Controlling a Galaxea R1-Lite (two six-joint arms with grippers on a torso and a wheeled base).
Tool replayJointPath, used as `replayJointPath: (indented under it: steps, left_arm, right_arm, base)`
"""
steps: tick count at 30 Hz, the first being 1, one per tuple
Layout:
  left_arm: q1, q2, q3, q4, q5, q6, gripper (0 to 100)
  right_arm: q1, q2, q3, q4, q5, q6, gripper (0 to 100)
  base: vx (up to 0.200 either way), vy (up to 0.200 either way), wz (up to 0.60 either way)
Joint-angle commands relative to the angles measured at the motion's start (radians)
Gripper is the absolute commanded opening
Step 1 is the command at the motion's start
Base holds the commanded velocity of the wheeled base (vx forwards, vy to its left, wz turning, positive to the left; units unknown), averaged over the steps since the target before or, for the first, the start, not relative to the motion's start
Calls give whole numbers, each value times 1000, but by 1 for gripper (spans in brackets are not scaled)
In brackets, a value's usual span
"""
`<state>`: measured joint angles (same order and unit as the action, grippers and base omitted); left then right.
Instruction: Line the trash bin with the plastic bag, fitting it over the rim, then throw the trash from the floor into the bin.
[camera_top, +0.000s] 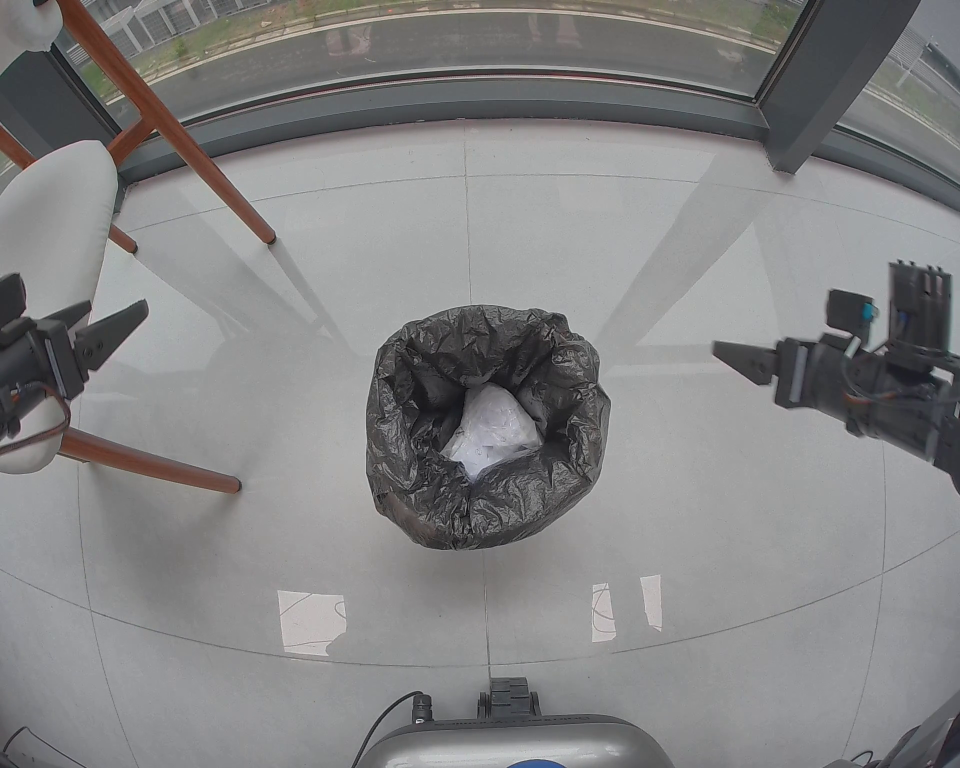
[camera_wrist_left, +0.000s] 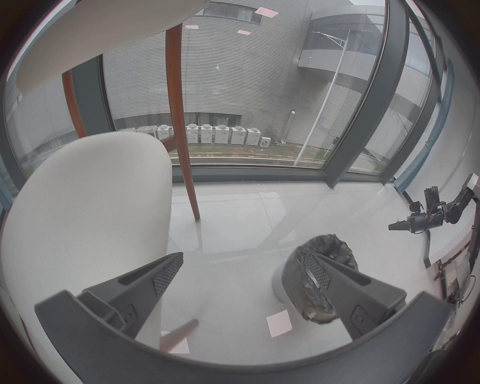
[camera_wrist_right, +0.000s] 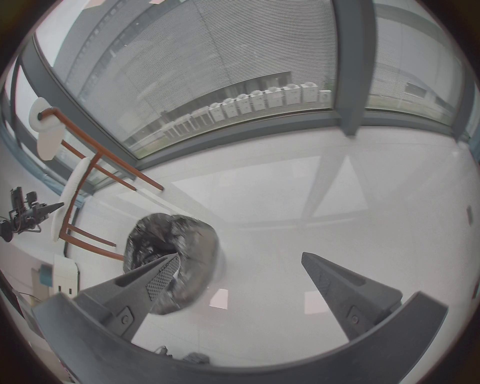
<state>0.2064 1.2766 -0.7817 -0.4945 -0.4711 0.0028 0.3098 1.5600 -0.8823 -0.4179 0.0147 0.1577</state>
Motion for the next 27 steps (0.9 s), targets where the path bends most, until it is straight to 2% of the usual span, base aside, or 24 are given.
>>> replayJointPath:
  steps: [1, 4, 7, 8, 9, 10, 12, 15, 16, 17, 18, 19, 21, 23, 25, 26, 27]
  left_arm:
    - [-8, -289, 320, 4, -112, 3, 100]
    - [-15, -370, 437, 4, -185, 11, 100]
    - [-25, -450, 545, 4, -288, 13, 100]
    - [-25, -454, 552, 4, -294, 13, 100]
    - [-28, -517, 633, 4, -362, 14, 100]
    - [-28, -562, 682, 5, -400, 14, 100]
    - [-27, -642, 746, 7, -459, 13, 100]
    - [-27, -714, 780, 43, -501, 14, 100]
    - [-27, -761, 780, 116, -512, 16, 100]
    - [-27, -850, 779, 221, -515, 17, 100]
    - [-27, -904, 779, 271, -515, 20, 100]
    - [-27, -1028, 779, 381, -515, 20, 100]
    - [-25, -1143, 772, 468, -515, 2, 100]
    - [-21, -1155, 757, 493, -485, 52, 100]
    - [-18, -1142, 763, 473, -397, 83, 100]
    - [-18, -1145, 765, 467, -324, 80, 100]
    - [-18, -1146, 766, 464, -198, 62, 100]
  right_arm:
    - [-287, -511, 490, -1, -7, 2, 100]
    - [-342, -722, 723, 2, -5, -10, 100]
    - [-351, -922, 882, 33, -9, -36, 100]
    - [-351, -934, 882, 39, -9, -36, 100]
    - [-350, -1095, 882, 218, -2, -46, 100]
    - [-348, -1206, 882, 335, 1, -53, 100]
    - [-330, -1399, 861, 432, 18, -89, 100]
    - [-322, -1448, 864, 407, 44, -122, 100]
    - [-317, -1469, 867, 398, 51, -135, 100]
    - [-319, -1543, 867, 399, 57, -142, 100]
    - [-314, -1560, 869, 392, 57, -147, 100]
    - [-310, -1560, 878, 387, 42, -170, 100]
    - [-311, -1560, 882, 410, 11, -175, 100]
    - [-308, -1560, 882, 415, -55, -145, 100]
    - [-308, -1560, 882, 415, -50, -135, 100]
    - [-308, -1560, 882, 416, -48, -138, 100]
    - [-308, -1560, 881, 418, -47, -144, 100]
  base:
    - [0, 0, 0]
    - [0, 0, 0]
    - [0, 0, 0]
    - [0, 0, 0]
    - [0, 0, 0]
    - [0, 0, 0]
    - [0, 0, 0]
    - [0, 0, 0]
    - [0, 0, 0]
    - [0, 0, 0]
    - [0, 0, 0]
    - [0, 0, 0]
    - [0, 0, 0]
    - [0, 0, 0]
    - [0, 0, 0]
    - [0, 0, 0]
    - [0, 0, 0]
